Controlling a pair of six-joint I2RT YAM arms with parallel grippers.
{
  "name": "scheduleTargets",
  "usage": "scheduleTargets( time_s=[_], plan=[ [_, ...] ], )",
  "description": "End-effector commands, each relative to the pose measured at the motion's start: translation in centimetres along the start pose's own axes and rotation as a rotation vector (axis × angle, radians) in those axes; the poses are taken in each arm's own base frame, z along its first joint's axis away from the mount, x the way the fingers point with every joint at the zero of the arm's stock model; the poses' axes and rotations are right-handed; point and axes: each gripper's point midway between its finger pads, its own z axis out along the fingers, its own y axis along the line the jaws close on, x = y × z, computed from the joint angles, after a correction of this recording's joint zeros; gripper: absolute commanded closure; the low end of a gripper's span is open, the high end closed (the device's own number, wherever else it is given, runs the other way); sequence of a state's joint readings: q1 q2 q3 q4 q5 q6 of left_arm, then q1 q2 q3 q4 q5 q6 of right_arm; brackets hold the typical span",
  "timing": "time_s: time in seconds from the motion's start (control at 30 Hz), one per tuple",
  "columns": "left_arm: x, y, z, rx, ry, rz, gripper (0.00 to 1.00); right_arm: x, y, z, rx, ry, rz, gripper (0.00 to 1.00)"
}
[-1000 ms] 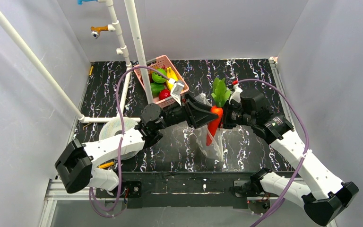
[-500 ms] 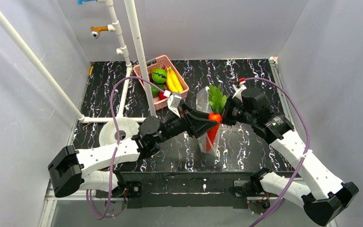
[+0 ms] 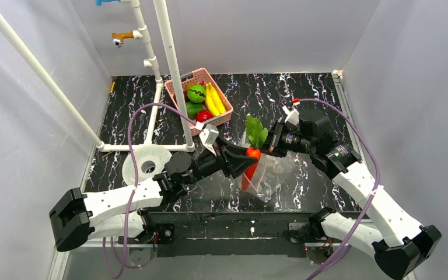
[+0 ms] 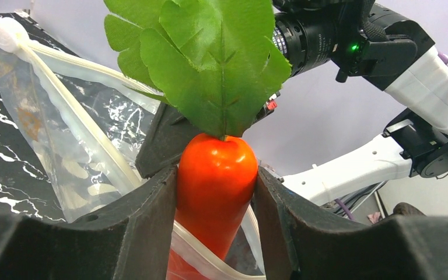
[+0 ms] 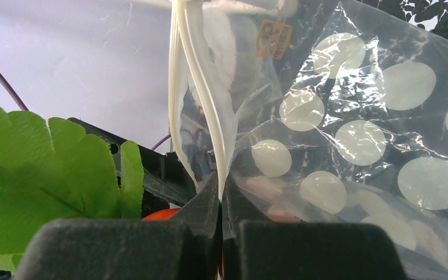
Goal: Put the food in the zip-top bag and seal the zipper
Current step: Place the fake vegetable in the zipper food storage bag, then adjust the zipper food storage bag at the center of the board.
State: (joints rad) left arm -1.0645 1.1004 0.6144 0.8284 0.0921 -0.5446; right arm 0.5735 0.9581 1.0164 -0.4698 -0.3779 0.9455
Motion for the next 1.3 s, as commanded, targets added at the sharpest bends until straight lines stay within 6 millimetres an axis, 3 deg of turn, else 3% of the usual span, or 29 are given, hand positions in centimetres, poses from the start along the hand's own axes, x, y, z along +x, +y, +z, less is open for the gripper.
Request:
scheduleTargets(
  time_s=[0.0,0.17,0.37,0.53,0.63,0.73,0.8,0.93,1.03,1.1,1.17,1.27],
  plan=[
    [-0.4,0.1,-0.6,-0.025,0.0,0.047,0.95,-1.3,2.7,-1.0,-0.086,-0.053,-0.035,0.99],
    [-0.6,0.0,-0.3,-0.03,-0.004,0.023,0.92,-1.3,2.5,-1.1,-0.086,-0.062,-0.045,0.99],
    [-2.6,-2.6,1.0,0.085,-0.08,-0.057,0.87,-0.8,2.9,-0.3,-0.134,-0.017,-0.011,0.99],
    [-2.3,-2.3,0.0,0.057,-0.054,-0.06,0.52,-1.1,3.2,-0.6,-0.127,-0.027,-0.028,0.99],
    [-2.9,-1.8,-1.4,-0.014,-0.036,-0.053,0.38,-1.3,3.1,-0.9,-0.105,-0.041,-0.039,0.99],
    [-3.0,-1.3,-2.7,-0.1,0.036,-0.057,0.08,-1.3,3.1,-0.9,-0.105,-0.037,-0.062,0.99],
    [-3.2,-0.6,-3.7,-0.174,0.077,-0.055,0.04,-1.5,2.8,-0.9,-0.089,-0.048,-0.075,0.99],
    [-3.7,0.3,-5.7,-0.313,0.144,-0.089,0.11,-1.5,3.1,-1.0,-0.088,-0.039,-0.083,0.99],
    [-2.8,1.0,-6.5,-0.379,0.216,-0.093,0.35,-1.7,3.0,-0.8,-0.086,-0.046,-0.084,0.99],
    [-1.9,1.4,-6.5,-0.413,0.254,-0.123,0.45,-1.6,3.1,-0.7,-0.086,-0.036,-0.077,0.99],
    [-1.1,1.5,-6.3,-0.426,0.288,-0.151,0.5,-1.6,3.2,-0.6,-0.09,-0.03,-0.074,0.99],
    [-0.8,1.9,-5.5,-0.446,0.283,-0.172,0.49,-1.6,2.8,-0.5,-0.084,-0.035,-0.074,0.99]
  ],
)
